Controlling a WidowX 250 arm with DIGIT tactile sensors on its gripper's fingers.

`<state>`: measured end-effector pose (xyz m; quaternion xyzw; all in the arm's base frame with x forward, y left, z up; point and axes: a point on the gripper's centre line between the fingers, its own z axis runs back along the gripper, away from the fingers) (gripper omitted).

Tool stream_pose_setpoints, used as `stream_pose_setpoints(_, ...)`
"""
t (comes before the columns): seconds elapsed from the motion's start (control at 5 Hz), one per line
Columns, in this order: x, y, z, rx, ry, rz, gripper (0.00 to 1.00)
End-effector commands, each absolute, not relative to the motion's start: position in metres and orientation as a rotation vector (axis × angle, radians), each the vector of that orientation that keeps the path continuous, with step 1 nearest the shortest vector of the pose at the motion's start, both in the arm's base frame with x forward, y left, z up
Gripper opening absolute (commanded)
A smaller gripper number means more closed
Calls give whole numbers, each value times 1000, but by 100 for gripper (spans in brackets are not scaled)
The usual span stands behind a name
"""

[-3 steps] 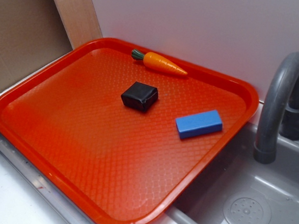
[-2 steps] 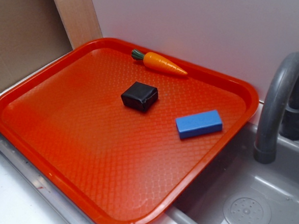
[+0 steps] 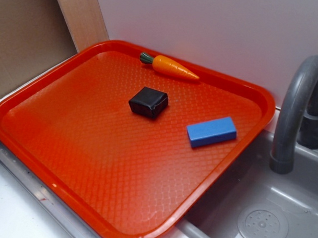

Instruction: Grab the blue block.

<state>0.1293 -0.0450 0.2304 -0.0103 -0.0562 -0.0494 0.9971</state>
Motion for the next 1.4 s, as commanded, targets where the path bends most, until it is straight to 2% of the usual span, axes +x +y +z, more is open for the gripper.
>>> stream_pose_setpoints(0.0, 151, -120, 228, -86, -265, -265, 100)
stream_pose_setpoints(0.2, 173, -170, 200, -103, -294, -336, 100)
stream_pose_setpoints(0.4, 196, -210, 182, -115, -309, -375, 100)
stream_pose_setpoints(0.6, 219, -232, 165, -116, -320, -459, 100)
stream_pose_setpoints(0.8, 242, -257, 141, -50, -305, -546, 100)
stream_pose_setpoints(1.2, 279, -291, 101, -39, -258, -625, 100)
